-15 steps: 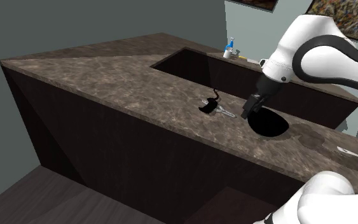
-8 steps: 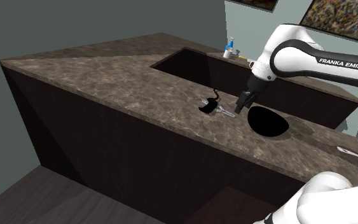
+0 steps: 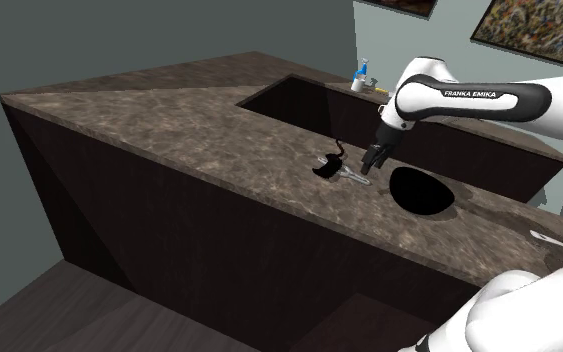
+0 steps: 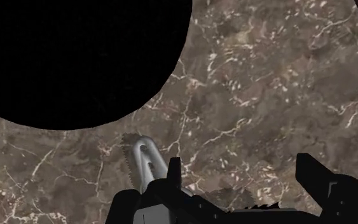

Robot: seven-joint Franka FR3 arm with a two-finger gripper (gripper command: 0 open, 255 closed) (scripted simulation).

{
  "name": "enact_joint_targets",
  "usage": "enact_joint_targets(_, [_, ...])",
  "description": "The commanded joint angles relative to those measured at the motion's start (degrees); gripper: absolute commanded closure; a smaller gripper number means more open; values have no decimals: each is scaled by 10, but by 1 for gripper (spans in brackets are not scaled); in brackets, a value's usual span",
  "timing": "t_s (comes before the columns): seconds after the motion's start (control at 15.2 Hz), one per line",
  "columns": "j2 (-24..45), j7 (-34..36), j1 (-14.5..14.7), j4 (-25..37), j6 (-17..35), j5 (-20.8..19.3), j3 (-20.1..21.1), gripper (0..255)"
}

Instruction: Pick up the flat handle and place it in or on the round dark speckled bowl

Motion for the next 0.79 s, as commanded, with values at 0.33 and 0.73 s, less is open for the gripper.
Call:
enact_joint_targets(0.33, [165,-90,-10,115,25,48,-47,0])
enact_joint_targets(0.73, [220,-118,-19,130,55,69,-54,0])
